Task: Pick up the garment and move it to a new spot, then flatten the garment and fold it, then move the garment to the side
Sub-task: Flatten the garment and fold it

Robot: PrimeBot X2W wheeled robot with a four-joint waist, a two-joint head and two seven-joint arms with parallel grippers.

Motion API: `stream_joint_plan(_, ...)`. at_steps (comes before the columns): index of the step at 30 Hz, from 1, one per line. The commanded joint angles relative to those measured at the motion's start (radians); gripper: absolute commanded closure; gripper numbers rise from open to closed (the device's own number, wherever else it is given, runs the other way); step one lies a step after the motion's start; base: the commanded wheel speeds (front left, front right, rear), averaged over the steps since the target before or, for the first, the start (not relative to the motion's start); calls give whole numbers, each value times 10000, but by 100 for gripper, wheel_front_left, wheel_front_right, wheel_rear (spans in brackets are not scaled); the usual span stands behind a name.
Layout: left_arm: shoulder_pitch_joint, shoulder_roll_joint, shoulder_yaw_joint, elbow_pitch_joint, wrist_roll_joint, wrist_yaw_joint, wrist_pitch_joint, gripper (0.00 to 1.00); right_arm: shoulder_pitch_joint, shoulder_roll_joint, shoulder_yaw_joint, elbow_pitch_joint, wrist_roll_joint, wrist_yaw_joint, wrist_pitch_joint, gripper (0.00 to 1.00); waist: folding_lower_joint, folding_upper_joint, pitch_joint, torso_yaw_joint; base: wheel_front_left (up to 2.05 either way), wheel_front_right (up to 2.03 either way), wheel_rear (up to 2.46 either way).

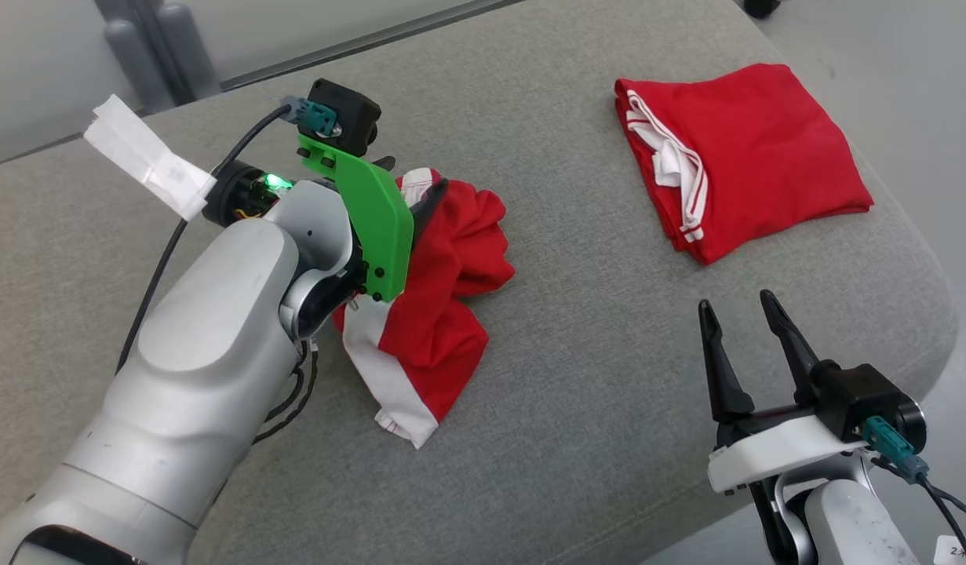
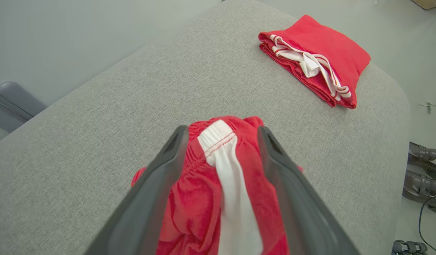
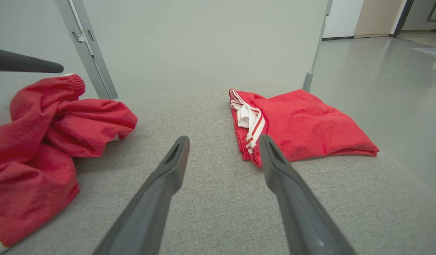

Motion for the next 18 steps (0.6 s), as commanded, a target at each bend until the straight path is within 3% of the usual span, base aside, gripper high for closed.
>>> stream_joint_plan(1,-210,152,-74,169,-69,-22,-8,0,-171,-9,-23,-51,64,-19,-25,0,0,0,403,-445,0,0,0)
stream_joint_plan(10,-734,257,-729,1492,318,78,186,0,-207,-9,24,-133,147,-19,-25,0,0,0,581,-612,0,0,0)
stream_joint_plan(11,-747,211,-798,1636,319,78,237,15,-197,-10,19,-142,142,-19,-25,0,0,0,584,-597,0,0,0)
stream_joint_plan(12,-784,163,-842,1690,351,75,244,71,-188,-10,6,-147,143,-19,-25,0,0,0,582,-576,0,0,0)
stream_joint_plan(13,-833,117,-887,1739,373,74,216,100,-176,-10,-13,-150,144,-19,-25,0,0,0,576,-540,0,0,0)
stream_joint_plan(18,-979,-45,-977,1829,600,210,-230,100,-183,-10,-26,-153,125,-19,-25,0,0,0,512,-336,0,0,0)
